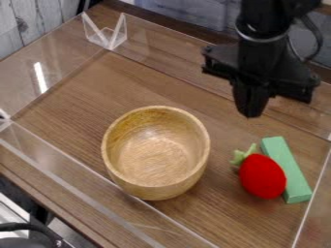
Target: Move the red fruit to the left
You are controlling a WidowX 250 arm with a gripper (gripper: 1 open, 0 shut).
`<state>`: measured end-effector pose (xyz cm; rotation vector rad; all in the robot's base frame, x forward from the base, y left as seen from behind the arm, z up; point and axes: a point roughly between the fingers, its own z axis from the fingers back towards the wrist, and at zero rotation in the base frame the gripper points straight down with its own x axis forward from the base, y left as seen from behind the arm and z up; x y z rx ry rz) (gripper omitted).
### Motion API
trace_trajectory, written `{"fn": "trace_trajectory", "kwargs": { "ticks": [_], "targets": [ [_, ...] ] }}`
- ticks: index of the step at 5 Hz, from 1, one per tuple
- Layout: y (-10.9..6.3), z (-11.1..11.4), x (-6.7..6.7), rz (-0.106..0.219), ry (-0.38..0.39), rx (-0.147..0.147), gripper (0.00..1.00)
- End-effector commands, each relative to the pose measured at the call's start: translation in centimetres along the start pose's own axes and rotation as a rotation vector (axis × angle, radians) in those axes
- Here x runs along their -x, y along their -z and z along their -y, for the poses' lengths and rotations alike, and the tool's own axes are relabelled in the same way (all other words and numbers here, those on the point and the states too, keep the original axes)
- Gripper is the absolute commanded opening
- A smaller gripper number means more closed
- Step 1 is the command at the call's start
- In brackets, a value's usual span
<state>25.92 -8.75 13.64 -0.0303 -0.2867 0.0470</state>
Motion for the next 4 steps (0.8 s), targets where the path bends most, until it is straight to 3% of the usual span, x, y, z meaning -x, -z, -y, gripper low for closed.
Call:
{"fn": "trace_trajectory", "kwargs": {
  "ticks": [1, 2, 4],
  "targets": [
    [-0.2, -0.2, 0.3, 0.017, 0.011, 0.015, 1.0],
    [-0.1, 0.9, 0.7, -0.007, -0.036, 0.012, 1.0],
    [0.8, 4.4, 2.2, -0.053, -0.066, 0.035, 1.0]
  ]
}}
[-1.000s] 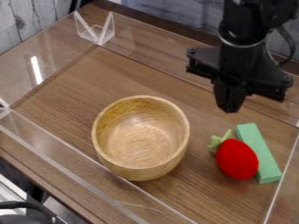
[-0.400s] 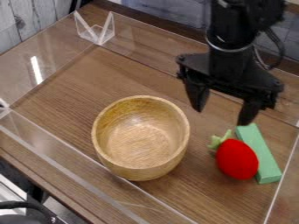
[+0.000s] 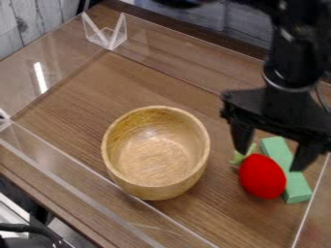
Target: Move the red fruit to the left
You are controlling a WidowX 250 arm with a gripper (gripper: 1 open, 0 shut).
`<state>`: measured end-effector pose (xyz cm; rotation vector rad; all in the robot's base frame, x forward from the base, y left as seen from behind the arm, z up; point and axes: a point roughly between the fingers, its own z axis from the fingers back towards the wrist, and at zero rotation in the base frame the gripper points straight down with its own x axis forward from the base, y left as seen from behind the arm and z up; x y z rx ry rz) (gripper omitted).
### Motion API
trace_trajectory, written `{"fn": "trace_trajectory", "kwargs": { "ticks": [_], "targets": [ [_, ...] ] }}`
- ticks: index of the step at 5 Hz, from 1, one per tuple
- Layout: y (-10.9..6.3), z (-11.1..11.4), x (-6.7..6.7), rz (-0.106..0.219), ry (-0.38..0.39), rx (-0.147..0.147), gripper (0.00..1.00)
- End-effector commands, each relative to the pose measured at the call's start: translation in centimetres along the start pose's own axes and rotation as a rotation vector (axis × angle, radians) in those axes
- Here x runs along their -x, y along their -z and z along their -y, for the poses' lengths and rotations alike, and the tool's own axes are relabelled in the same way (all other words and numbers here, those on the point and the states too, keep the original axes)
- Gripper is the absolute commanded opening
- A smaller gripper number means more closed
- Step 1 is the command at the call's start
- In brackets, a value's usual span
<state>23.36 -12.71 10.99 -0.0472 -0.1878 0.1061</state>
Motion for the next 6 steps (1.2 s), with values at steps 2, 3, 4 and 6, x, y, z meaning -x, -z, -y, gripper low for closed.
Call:
{"fn": "trace_trajectory", "kwargs": {
  "ticks": [2, 3, 4, 6],
  "targets": [
    [0.8, -1.2, -1.2, 0.036, -0.177, -0.019, 1.0],
    [1.0, -1.0, -1.8, 0.03, -0.207, -0.029, 1.0],
    [1.2, -0.8, -2.4, 0.025, -0.235, -0.037, 1.0],
    [3.1, 1.2, -2.5, 0.008, -0.25, -0.054, 1.0]
  ]
}}
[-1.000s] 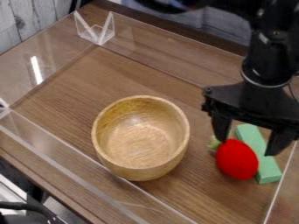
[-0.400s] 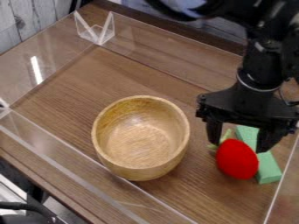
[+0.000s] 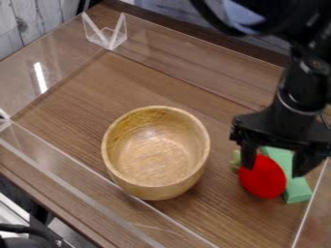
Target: Move the red fruit to the left
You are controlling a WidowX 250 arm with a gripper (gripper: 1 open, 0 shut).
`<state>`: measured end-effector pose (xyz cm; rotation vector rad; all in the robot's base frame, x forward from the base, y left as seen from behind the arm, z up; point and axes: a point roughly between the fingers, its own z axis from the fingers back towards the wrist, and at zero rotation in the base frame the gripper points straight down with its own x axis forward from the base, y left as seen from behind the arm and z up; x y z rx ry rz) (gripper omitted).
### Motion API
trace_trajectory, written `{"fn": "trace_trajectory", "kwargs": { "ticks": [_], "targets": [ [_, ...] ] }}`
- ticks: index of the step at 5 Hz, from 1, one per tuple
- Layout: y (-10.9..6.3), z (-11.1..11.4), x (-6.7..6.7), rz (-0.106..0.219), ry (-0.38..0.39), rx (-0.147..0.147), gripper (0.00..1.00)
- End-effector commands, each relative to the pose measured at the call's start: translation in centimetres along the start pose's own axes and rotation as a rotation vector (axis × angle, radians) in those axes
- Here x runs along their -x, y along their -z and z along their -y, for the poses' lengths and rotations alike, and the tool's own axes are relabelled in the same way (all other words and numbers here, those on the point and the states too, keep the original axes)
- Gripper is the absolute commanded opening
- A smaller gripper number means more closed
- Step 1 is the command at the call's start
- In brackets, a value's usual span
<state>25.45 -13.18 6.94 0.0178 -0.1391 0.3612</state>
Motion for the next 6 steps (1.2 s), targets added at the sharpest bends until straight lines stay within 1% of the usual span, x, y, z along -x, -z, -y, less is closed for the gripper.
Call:
{"fn": "trace_trajectory", "kwargs": {
  "ticks": [1, 2, 3, 4, 5, 6],
  "targets": [
    [0.4, -0.4, -0.8, 0.031, 0.066, 0.037, 1.0],
    [1.9, -1.6, -0.9, 0.022, 0.134, 0.035, 1.0],
    [0.1, -0.5, -1.3, 0.027, 0.14, 0.064, 0.0],
    [-1.1, 0.6, -1.6, 0.031, 0.165, 0.091, 0.0],
    [-1.7, 1.1, -1.6, 0.025, 0.166, 0.096, 1.0],
    [-2.2, 1.4, -1.6, 0.021, 0.157, 0.099, 1.0]
  ]
}}
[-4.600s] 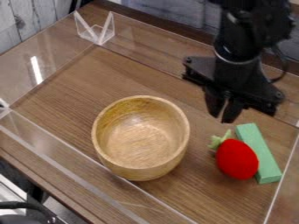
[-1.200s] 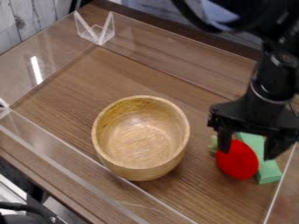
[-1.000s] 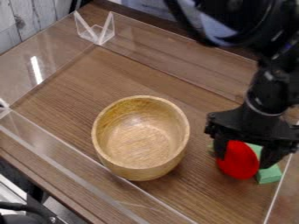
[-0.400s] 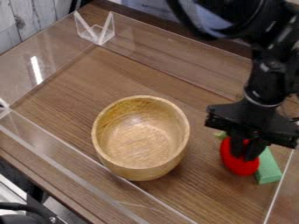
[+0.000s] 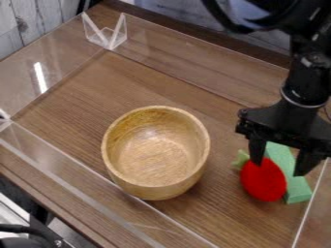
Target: Move the red fruit to the left
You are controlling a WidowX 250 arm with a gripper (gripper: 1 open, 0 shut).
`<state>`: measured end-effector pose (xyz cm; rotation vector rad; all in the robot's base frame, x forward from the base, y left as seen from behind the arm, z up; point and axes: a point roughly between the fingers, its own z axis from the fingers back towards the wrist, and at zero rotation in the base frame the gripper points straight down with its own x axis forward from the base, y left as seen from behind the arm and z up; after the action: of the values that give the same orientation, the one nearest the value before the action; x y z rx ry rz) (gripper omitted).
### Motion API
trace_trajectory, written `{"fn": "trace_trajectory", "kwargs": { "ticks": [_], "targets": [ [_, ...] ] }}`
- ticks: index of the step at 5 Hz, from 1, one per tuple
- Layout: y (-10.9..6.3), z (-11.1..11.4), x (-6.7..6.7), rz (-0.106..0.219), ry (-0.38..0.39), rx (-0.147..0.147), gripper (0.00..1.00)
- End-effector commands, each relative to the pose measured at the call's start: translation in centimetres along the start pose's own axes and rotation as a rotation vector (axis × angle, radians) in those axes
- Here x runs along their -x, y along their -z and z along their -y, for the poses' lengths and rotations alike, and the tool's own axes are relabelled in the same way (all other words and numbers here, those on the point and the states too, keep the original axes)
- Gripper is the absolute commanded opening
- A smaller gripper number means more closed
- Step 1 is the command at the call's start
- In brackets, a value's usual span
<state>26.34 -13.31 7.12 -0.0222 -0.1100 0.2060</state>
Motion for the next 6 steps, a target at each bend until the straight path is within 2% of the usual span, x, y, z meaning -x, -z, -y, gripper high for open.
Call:
{"fn": "trace_trajectory", "kwargs": {
  "ticks": [1, 3, 4, 5, 6],
  "targets": [
    [-0.8, 0.3, -0.8, 0.045, 0.026, 0.039, 1.0],
    [1.8, -1.0, -0.5, 0.015, 0.059, 0.017, 1.0],
    [2.5, -1.8, -0.6, 0.008, 0.048, 0.011, 0.0],
    [1.3, -2.4, -1.1, 0.017, 0.045, 0.029, 0.0],
    [-0.8, -2.3, -1.9, 0.039, 0.021, 0.048, 0.0]
  ]
}}
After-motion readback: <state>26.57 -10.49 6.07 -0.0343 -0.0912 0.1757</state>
